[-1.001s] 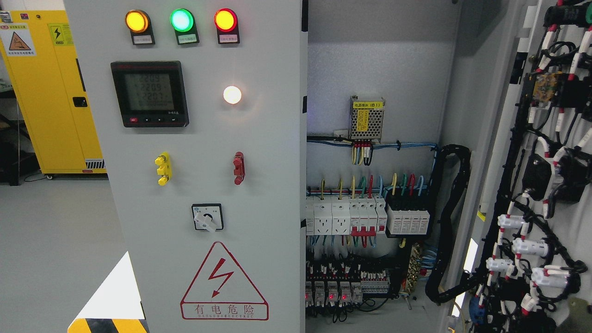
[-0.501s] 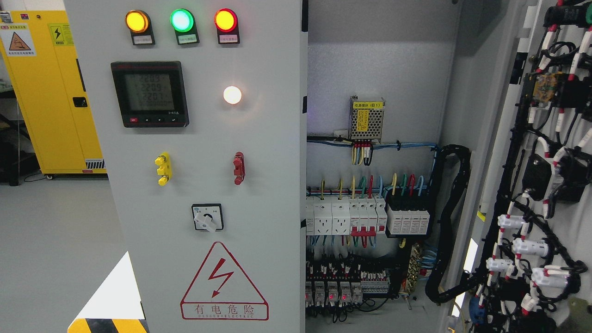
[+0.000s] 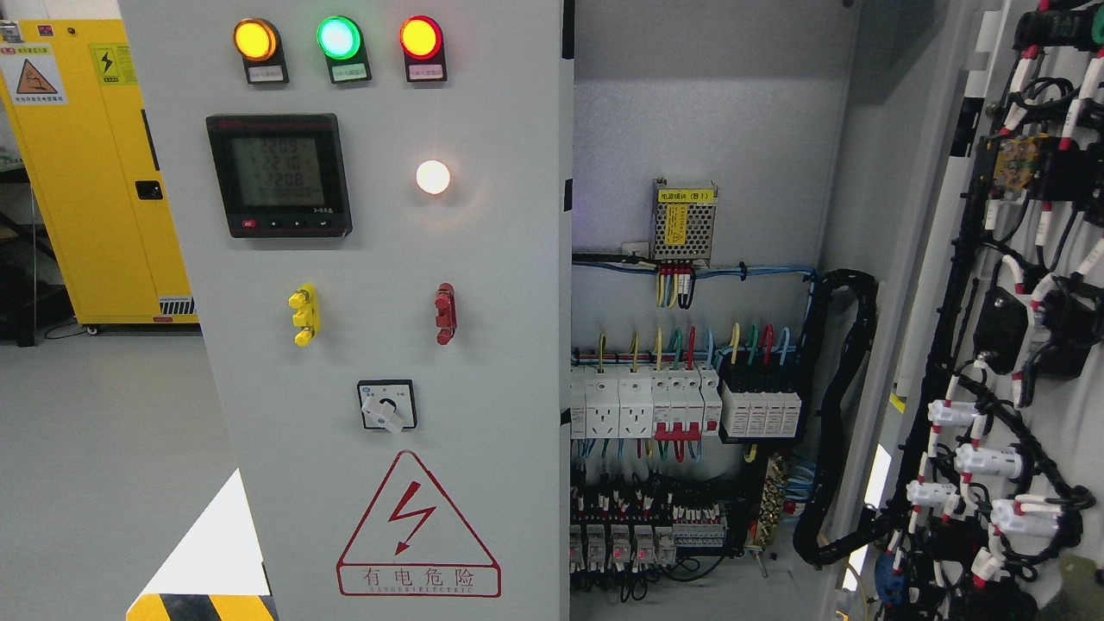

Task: Open door with both hands

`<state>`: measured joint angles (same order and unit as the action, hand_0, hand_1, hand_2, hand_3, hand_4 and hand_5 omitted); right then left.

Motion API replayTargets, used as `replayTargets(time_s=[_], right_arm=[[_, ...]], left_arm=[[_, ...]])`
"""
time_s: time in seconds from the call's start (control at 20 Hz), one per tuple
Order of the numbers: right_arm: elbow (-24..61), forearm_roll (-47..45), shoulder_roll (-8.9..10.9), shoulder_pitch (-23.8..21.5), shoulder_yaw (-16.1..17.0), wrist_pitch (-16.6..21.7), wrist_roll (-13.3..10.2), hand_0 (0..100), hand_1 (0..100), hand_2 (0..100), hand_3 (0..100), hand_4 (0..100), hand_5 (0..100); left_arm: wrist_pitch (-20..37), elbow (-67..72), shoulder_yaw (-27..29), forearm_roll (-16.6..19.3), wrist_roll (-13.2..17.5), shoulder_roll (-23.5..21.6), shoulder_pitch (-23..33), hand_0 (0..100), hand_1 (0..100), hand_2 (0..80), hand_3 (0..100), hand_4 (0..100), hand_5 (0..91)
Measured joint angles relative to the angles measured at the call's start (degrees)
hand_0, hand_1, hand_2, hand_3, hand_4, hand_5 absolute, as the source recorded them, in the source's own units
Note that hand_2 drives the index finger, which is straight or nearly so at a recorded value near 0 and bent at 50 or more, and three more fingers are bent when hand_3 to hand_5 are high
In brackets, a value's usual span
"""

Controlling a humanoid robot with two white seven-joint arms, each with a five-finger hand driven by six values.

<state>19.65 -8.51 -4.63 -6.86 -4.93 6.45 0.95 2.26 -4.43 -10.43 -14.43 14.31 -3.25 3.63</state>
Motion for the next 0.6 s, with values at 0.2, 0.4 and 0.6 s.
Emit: replayTargets(time_s=[0.2,0.4,0.6], right_arm=[[16.12,-0.14,0.5,-5.02,-0.14,3.44,-0.13,0,50,4,0,0,0],[33.56,-0.18,0.88,-9.56,-1.14,3.87,-0.19,0,50,4,0,0,0],[49.93,-0.18,1.17,-12.96,-3.88,1.54,-0.21,0,50,4,0,0,0]], left_arm=[[0.01,0.31,-0.06,0.01,-1.03,0.04,-0.14,12,56,0.0,0,0,0.0],[0.87,0.42,-0.1,0.02,-1.41,0.1,-0.37,12,56,0.0,0,0,0.0],[1.86,0.49,-0.12,0.01,-1.54,0.13,-0.66,12,56,0.0,0,0,0.0]])
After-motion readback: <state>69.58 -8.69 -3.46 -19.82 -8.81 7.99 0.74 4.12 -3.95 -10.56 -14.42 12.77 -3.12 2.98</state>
